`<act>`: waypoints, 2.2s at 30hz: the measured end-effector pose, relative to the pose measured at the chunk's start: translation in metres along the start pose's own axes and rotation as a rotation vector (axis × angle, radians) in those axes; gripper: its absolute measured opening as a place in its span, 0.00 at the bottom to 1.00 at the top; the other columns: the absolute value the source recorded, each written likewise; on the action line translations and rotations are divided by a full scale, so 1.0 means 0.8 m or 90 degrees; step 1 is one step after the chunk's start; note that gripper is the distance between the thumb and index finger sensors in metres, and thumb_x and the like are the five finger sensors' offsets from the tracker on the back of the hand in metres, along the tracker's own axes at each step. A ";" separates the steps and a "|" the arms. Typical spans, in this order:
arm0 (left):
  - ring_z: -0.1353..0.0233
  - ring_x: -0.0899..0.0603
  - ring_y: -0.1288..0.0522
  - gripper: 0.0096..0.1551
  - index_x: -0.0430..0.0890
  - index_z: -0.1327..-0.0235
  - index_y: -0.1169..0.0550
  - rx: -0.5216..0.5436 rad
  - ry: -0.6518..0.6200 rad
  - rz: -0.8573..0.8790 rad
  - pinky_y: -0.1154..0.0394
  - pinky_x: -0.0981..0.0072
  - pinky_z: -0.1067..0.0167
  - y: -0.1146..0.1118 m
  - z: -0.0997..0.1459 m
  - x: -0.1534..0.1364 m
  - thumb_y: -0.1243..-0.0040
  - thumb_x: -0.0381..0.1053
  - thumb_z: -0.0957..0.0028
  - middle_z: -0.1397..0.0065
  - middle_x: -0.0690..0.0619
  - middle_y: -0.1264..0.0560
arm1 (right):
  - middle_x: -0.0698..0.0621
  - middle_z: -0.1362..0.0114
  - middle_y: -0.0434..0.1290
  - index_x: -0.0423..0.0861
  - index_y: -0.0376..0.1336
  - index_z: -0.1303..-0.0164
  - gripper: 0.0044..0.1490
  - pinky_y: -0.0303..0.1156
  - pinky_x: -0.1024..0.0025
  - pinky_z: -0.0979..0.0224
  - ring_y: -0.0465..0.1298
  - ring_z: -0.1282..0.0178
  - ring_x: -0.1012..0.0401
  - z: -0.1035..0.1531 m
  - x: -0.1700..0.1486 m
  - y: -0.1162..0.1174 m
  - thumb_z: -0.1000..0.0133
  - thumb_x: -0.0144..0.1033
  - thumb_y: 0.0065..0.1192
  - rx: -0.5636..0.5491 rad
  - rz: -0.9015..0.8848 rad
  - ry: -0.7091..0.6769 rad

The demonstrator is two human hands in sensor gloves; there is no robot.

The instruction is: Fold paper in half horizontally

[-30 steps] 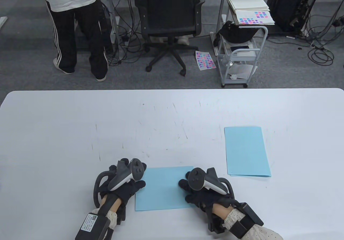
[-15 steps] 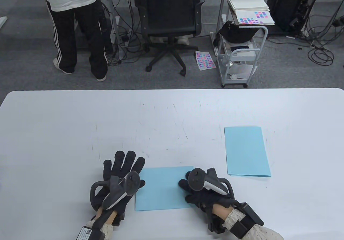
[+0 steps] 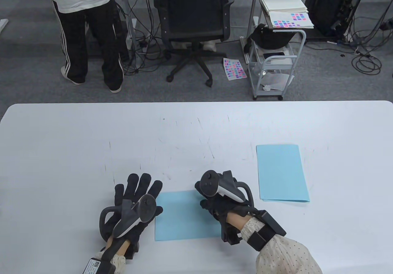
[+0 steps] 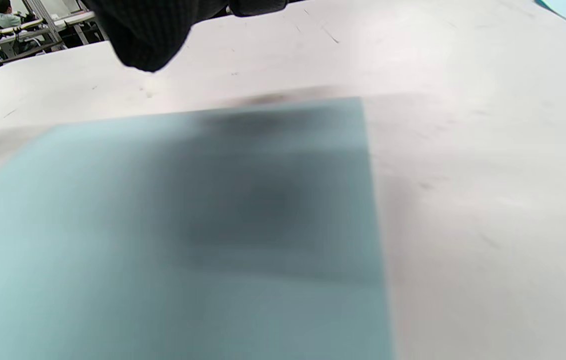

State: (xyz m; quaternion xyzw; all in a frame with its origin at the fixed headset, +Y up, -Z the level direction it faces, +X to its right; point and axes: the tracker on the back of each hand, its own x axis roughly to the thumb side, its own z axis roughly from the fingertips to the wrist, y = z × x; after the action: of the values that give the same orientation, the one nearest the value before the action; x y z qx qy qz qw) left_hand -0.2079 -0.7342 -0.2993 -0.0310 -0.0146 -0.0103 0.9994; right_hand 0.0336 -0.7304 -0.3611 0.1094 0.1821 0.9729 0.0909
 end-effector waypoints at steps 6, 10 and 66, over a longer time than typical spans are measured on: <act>0.11 0.49 0.62 0.46 0.81 0.29 0.51 -0.008 -0.003 -0.003 0.56 0.41 0.15 0.001 0.001 -0.001 0.52 0.73 0.65 0.14 0.71 0.58 | 0.50 0.15 0.52 0.55 0.49 0.21 0.43 0.37 0.35 0.20 0.43 0.15 0.46 -0.033 0.023 0.020 0.47 0.37 0.63 0.030 0.038 0.016; 0.11 0.49 0.62 0.46 0.80 0.29 0.51 -0.010 -0.007 -0.008 0.56 0.41 0.15 0.002 0.001 -0.001 0.52 0.73 0.65 0.14 0.71 0.58 | 0.50 0.17 0.54 0.54 0.47 0.21 0.47 0.37 0.35 0.20 0.43 0.15 0.45 -0.045 0.029 0.032 0.48 0.37 0.67 0.067 0.088 0.029; 0.12 0.49 0.61 0.46 0.80 0.29 0.51 -0.027 0.009 0.020 0.55 0.41 0.15 -0.004 0.002 -0.019 0.52 0.73 0.65 0.14 0.70 0.58 | 0.54 0.47 0.77 0.47 0.64 0.37 0.26 0.64 0.46 0.30 0.74 0.40 0.51 0.053 -0.335 -0.084 0.47 0.34 0.56 -0.360 -0.500 0.489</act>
State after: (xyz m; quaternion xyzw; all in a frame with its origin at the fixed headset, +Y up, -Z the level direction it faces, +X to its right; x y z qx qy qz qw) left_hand -0.2233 -0.7366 -0.2980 -0.0525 -0.0065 0.0049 0.9986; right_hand 0.3101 -0.7126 -0.3961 -0.3523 -0.0367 0.8472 0.3960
